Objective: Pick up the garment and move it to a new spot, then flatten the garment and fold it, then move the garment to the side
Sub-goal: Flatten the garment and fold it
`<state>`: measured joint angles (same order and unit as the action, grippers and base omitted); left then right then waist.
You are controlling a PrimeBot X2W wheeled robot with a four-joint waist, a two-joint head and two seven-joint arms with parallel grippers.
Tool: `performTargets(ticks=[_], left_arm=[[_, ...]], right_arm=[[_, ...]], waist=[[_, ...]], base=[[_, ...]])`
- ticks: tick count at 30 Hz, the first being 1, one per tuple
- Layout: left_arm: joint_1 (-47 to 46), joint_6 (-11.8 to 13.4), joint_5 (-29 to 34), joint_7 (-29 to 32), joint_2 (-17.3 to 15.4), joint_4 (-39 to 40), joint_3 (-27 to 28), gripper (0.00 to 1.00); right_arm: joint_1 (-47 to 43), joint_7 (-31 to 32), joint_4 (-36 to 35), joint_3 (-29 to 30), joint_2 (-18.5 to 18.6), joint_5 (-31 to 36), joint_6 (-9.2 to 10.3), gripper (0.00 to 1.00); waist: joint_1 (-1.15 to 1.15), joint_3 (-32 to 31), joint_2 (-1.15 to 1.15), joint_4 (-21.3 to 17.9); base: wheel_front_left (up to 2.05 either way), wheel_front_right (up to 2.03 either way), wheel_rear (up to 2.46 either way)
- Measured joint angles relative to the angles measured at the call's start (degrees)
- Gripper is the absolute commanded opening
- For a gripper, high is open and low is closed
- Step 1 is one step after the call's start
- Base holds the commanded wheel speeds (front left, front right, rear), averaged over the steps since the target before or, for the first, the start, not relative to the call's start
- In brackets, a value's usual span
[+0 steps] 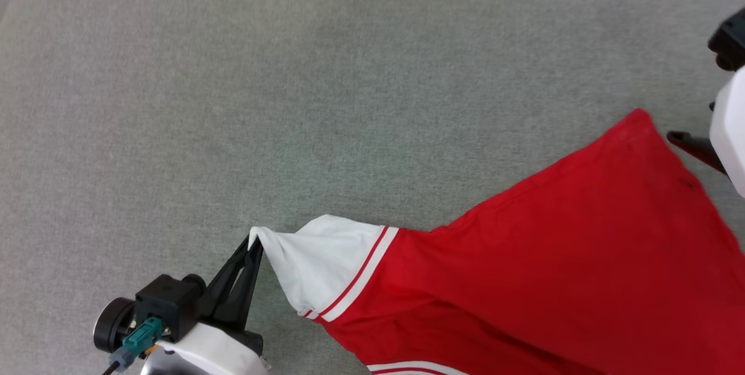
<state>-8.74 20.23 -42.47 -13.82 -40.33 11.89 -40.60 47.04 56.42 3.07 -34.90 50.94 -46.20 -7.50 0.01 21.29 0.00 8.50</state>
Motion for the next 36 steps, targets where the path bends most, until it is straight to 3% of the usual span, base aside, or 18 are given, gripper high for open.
performTargets(ticks=[7,14,15,16,27,36], left_arm=[[-2.24,-0.55,1.03,-0.16,1.26,-0.09,-0.22,0.0],[-3.42,-1.03,1.4,-0.31,2.03,-0.93,-0.3,0.0],[-3.42,-1.08,1.4,-0.32,2.13,-1.12,-0.37,0.0],[-3.42,-1.09,1.4,-0.32,2.22,-1.29,-0.44,0.0],[-3.43,-1.94,1.34,-0.27,1.53,-3.78,-0.47,0.0],[-9.32,-3.61,2.27,1.09,-0.44,-4.16,0.98,0.0]], right_arm=[[5.91,-1.4,9.04,-5.42,-4.47,1.78,0.0,1.0],[7.43,-5.08,12.83,-11.67,-4.75,1.09,0.01,1.0],[7.85,-6.03,13.17,-12.45,-4.63,0.92,0.0,0.29],[7.87,-7.34,13.65,-12.96,-4.57,0.64,0.0,0.0],[8.17,-23.66,13.49,-16.03,-3.65,-3.18,-0.01,0.0],[8.45,-36.1,11.33,-13.69,-2.68,-1.7,-0.01,0.0]], waist=[[0.0,4.71,0.0,2.07],[0.0,7.0,0.0,3.18],[0.0,6.86,0.0,3.13],[0.0,6.61,0.0,3.05],[0.0,-0.89,0.0,0.91],[0.0,-7.43,0.0,-2.77]], base=[[0.0,0.0,0.0],[0.0,0.0,0.0],[0.0,0.0,0.0],[0.0,0.0,0.0],[0.0,0.0,0.0],[0.0,0.0,0.0]])
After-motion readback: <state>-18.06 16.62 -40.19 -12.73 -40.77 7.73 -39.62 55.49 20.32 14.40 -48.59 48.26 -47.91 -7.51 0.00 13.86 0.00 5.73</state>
